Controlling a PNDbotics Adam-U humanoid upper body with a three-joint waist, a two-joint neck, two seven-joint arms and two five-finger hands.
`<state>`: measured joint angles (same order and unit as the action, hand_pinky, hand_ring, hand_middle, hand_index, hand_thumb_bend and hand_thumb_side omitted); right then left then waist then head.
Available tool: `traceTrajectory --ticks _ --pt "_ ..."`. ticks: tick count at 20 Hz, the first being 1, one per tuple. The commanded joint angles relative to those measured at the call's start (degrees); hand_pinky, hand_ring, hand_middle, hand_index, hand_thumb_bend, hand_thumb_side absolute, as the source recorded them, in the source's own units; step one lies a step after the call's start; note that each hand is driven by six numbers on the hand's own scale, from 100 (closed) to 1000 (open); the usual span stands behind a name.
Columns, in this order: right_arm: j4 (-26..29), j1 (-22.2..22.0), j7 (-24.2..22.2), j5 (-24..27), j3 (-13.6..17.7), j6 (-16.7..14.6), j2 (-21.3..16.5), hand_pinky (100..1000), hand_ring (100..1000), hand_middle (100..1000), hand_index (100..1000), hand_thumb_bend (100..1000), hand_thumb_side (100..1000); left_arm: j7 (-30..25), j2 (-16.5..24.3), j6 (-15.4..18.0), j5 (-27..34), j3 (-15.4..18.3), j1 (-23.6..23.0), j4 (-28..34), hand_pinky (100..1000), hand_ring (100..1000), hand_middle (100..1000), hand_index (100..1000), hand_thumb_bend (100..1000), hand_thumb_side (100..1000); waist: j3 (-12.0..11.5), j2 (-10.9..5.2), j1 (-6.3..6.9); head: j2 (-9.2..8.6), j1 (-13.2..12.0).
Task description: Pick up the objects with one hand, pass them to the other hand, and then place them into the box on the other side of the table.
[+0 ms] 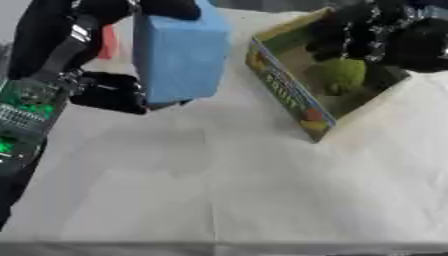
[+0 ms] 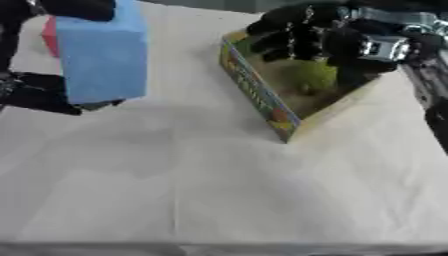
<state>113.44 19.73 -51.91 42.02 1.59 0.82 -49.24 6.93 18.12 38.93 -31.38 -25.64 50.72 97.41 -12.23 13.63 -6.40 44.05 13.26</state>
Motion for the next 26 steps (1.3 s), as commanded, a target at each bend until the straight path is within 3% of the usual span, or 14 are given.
traceTrajectory --ticks 1,4,6,10,17,26 --pt "1.2 1.2 -0.1 0.4 1.0 -1.0 -1.9 1000 1000 1000 1000 100 587 -2.1 -0.6 -0.8 2.5 0.5 1.0 1.4 351 353 494 569 100 100 -0.1 0.31 -0.56 0.07 0.4" --pt "1.2 1.9 -0.1 -0.7 0.8 -2.1 -1.6 1000 1000 1000 1000 100 543 -3.5 -1.2 -1.2 3.9 0.7 0.8 2.0 346 352 492 566 100 100 -0.1 0.44 -0.63 0.02 0.5" --pt "1.2 2.3 -0.1 -2.0 0.7 -3.4 -1.1 1000 1000 1000 1000 100 458 -4.2 -1.4 -1.0 4.3 0.7 0.8 2.6 344 353 490 565 100 100 -0.1 0.51 -0.62 -0.19 0.6" --pt "1.2 2.0 -0.1 -5.0 0.2 -7.1 -0.3 1000 1000 1000 1000 100 368 -3.7 -0.9 1.2 5.0 0.2 0.9 5.1 346 354 485 564 129 100 -0.3 0.73 -0.41 -0.97 0.8" --pt "1.2 3.2 -0.1 -8.5 -3.3 -9.9 -0.1 1000 1000 1000 1000 100 424 -3.6 0.3 5.1 4.2 -1.7 1.0 6.1 348 355 484 559 174 100 -0.3 1.03 -0.11 -2.07 1.6" --pt "1.2 6.2 -0.1 -10.8 -6.6 -8.5 1.1 1000 1000 1000 1000 100 455 -3.1 0.3 11.5 -3.1 -2.8 1.0 4.7 380 341 497 572 264 100 -0.2 0.93 -0.09 -1.78 2.4"
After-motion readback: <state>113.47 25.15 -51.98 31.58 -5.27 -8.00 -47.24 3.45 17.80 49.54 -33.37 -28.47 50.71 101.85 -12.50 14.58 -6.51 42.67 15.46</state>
